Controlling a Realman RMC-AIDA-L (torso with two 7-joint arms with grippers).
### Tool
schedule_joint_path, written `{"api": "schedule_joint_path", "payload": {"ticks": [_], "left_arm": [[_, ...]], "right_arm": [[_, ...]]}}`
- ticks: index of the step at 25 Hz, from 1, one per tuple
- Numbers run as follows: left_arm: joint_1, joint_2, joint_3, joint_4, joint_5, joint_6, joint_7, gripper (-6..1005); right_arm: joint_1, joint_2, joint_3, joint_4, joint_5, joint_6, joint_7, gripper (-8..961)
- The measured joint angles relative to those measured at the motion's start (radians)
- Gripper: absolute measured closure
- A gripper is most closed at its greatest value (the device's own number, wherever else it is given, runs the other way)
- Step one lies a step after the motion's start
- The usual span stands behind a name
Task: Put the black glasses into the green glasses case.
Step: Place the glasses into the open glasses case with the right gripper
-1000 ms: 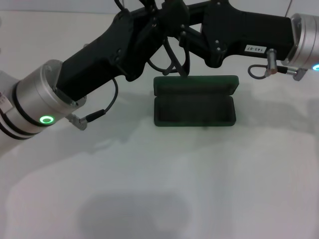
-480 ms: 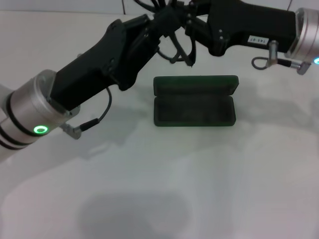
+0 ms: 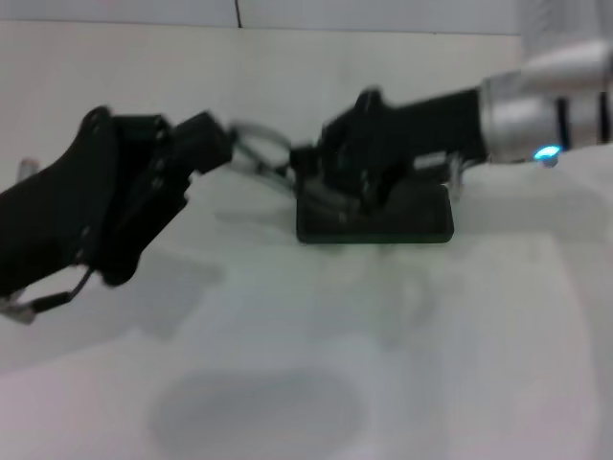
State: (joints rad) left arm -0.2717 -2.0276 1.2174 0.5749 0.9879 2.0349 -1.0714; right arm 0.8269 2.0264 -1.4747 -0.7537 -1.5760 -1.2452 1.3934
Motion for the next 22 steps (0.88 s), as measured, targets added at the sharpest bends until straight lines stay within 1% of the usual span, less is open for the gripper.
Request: {"api": "schedule_joint_path", "payload": {"ticks": [3, 4, 7, 9, 10, 11, 12, 14, 15, 16, 19, 22], "left_arm": [[0.037, 0.007, -0.006, 0.016, 0.003, 0.0, 0.005, 959], [0.041, 0.01, -0.008, 0.008, 0.001, -0.001, 0.005, 959], [0.041, 0.017, -0.01, -0.024, 0.006, -0.002, 0.007, 959], [0.036, 0.018, -0.011, -0.051, 0.03, -0.002, 0.016, 959], [0.032, 0.018, -0.01, -0.063, 0.051, -0.002, 0.022, 959], [0.029, 0.017, -0.011, -0.073, 0.066, -0.002, 0.029, 959], [0.024, 0.015, -0.01, -0.087, 0.09, -0.002, 0.04, 959], [0.024, 0.01, -0.011, -0.108, 0.112, -0.002, 0.066, 959], [0.024, 0.01, -0.011, -0.108, 0.112, -0.002, 0.066, 959], [0.033, 0.004, -0.011, -0.14, 0.117, -0.002, 0.111, 959], [0.034, -0.001, -0.011, -0.21, 0.113, -0.004, 0.173, 959], [0.031, -0.014, -0.011, -0.271, 0.114, -0.005, 0.235, 959]], "right_arm": [[0.015, -0.001, -0.15, -0.087, -0.102, 0.111, 0.104, 888], [0.023, -0.001, -0.18, -0.107, -0.132, 0.132, 0.133, 887], [0.056, 0.001, -0.269, -0.193, -0.298, 0.166, 0.284, 887], [0.063, 0.002, -0.315, -0.26, -0.405, 0.174, 0.389, 887], [0.061, 0.001, -0.334, -0.295, -0.463, 0.174, 0.442, 887], [0.061, 0.001, -0.334, -0.295, -0.463, 0.174, 0.442, 886], [0.058, 0.001, -0.364, -0.349, -0.57, 0.171, 0.542, 886], [0.053, 0.001, -0.394, -0.395, -0.66, 0.16, 0.622, 886], [0.05, 0.001, -0.402, -0.408, -0.686, 0.156, 0.644, 886], [0.042, 0.001, -0.415, -0.431, -0.727, 0.15, 0.676, 886], [0.009, 0.001, -0.434, -0.488, -0.817, 0.137, 0.74, 885], [-0.03, 0.001, -0.437, -0.532, -0.872, 0.132, 0.776, 885]]}}
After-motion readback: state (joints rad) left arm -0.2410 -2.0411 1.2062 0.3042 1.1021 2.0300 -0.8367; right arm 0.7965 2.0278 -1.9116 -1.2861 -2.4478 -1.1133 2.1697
